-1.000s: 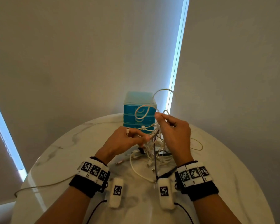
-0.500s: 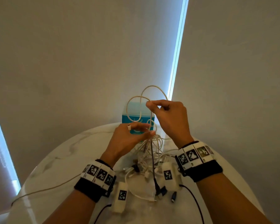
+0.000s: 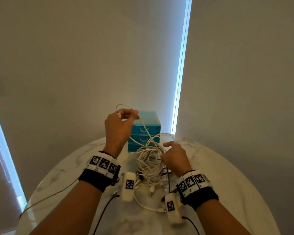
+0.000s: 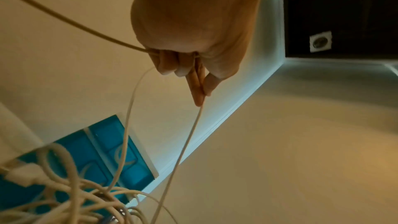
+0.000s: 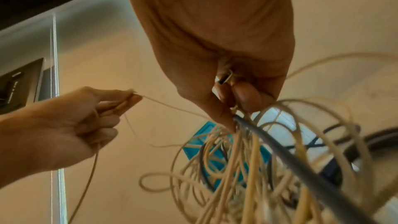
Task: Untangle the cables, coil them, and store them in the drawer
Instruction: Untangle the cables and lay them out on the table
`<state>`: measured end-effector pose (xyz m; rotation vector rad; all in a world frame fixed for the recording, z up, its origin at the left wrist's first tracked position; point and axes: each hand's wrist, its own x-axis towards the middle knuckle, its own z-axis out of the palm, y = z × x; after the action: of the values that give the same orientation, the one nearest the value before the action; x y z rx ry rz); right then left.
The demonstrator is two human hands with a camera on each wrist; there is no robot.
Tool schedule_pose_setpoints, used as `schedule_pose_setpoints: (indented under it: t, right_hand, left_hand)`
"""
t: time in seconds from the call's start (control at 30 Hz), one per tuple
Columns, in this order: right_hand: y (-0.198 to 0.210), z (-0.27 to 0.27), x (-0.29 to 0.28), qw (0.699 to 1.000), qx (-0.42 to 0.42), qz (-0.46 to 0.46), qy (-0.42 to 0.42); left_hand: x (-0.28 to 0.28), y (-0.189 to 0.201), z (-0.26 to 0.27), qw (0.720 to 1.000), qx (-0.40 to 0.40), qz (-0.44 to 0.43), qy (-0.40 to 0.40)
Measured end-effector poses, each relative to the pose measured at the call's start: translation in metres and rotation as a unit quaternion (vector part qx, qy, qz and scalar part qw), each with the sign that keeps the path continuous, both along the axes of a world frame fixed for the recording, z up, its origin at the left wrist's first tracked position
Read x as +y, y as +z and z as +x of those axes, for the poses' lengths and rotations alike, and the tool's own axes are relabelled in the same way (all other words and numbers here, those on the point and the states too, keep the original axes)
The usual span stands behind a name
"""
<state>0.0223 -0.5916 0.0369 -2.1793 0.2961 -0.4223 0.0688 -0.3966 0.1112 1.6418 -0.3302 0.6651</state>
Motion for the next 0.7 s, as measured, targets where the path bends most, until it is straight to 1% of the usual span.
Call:
schedule_pose_setpoints:
  t: [0.03, 0.1, 0.17, 0.23, 0.27, 0.3, 0.33, 0.37, 0.4, 0.43, 0.5, 0.53, 0.57, 0.63, 0.7]
  right_hand:
    - [0.007, -0.003, -0.002, 1.000, -0.022, 0.005, 0.003]
    - [0.021, -0.013, 0.002, 0.996, -0.089, -0.009, 0.017]
    - [0.030, -0.018, 0.015, 0.989, -0.125, -0.068, 0.025]
    - [0.028, -0.021, 0.023, 0.985, -0.112, -0.125, 0.029]
    - [0.025, -0.020, 0.023, 0.985, -0.102, -0.138, 0.028]
    - [0.024, -0.020, 0.022, 0.986, -0.096, -0.132, 0.026]
    - [0.026, -0.020, 0.020, 0.990, -0.095, -0.105, 0.025]
    - [0.031, -0.019, 0.016, 0.992, -0.106, -0.063, 0.024]
    - [0.038, -0.017, 0.011, 0.993, -0.117, -0.021, 0.024]
    - [0.046, -0.017, 0.007, 0.993, -0.116, -0.006, 0.032]
    - [0.062, -0.016, 0.004, 0.993, -0.072, -0.055, 0.074]
    - [0.070, -0.016, 0.004, 0.993, -0.061, -0.071, 0.078]
    - [0.077, -0.014, 0.001, 0.993, -0.070, -0.064, 0.070]
    - [0.089, -0.013, -0.004, 0.991, -0.119, -0.027, 0.047]
    - [0.098, -0.015, -0.004, 0.991, -0.112, -0.022, 0.072]
  left_hand:
    - [0.000, 0.003, -0.001, 1.000, 0.006, -0.013, -0.021]
    - [-0.003, 0.005, -0.006, 0.998, 0.017, -0.010, -0.064]
    - [-0.008, 0.006, -0.013, 0.996, 0.008, -0.006, -0.087]
    - [-0.010, 0.009, -0.019, 0.996, -0.014, -0.008, -0.084]
    - [-0.010, 0.011, -0.022, 0.997, -0.022, -0.010, -0.079]
    - [-0.009, 0.011, -0.023, 0.997, -0.027, -0.009, -0.079]
    - [-0.009, 0.009, -0.024, 0.996, -0.025, -0.004, -0.086]
    - [-0.010, 0.005, -0.025, 0.995, -0.014, 0.018, -0.096]
    - [-0.012, -0.004, -0.025, 0.993, 0.004, 0.063, -0.102]
    - [-0.014, -0.016, -0.024, 0.986, 0.032, 0.122, -0.110]
    - [-0.020, -0.044, -0.023, 0.960, 0.088, 0.217, -0.152]
    - [-0.022, -0.054, -0.021, 0.950, 0.108, 0.242, -0.165]
    - [-0.024, -0.061, -0.017, 0.945, 0.121, 0.253, -0.167]
    - [-0.026, -0.062, -0.014, 0.943, 0.136, 0.250, -0.170]
    - [-0.029, -0.061, -0.014, 0.939, 0.145, 0.260, -0.173]
